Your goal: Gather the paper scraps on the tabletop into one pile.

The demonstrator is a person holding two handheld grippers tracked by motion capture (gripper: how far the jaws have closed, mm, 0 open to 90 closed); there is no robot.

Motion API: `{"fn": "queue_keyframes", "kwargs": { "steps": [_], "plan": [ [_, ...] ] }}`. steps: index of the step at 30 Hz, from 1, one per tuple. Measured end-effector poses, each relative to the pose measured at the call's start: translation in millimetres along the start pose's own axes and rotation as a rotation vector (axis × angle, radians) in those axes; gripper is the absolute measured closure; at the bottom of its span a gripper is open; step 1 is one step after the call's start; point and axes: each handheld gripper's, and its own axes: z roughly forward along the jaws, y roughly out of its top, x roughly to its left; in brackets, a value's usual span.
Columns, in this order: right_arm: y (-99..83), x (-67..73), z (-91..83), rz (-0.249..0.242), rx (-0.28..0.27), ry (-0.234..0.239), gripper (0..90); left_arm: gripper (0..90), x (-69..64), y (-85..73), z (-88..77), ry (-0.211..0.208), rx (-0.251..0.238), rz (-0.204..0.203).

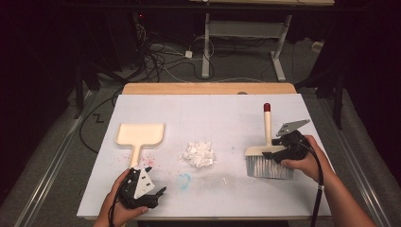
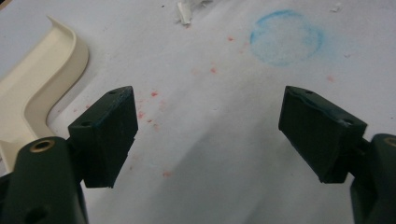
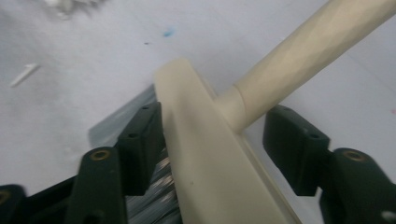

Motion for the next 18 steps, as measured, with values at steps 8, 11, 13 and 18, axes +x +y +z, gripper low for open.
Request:
{"fn": "queue_keyframes", "kwargs": {
  "steps": [8,11,13,18],
  "plan": [
    [-8.7,-8.2,-17.7,0.018,-0.201,-0.151,41.2,19.0,1.9,2.3,1.8,0.006,-0.001,-0.006],
    [-15.5,2.8,-26.3,-0.011,-0.265,-0.175,39.1,18.9,1.7,1.7,0.5,0.01,-0.006,-0.011],
    [-23.1,15.2,-31.0,-0.018,-0.312,-0.197,35.1,18.9,1.1,1.1,-0.6,0.013,-0.008,-0.013],
    [-43.5,51.9,-38.7,-0.031,-0.426,-0.251,28.2,18.8,0.8,2.6,-4.1,0.024,-0.033,-0.02]
  ]
}}
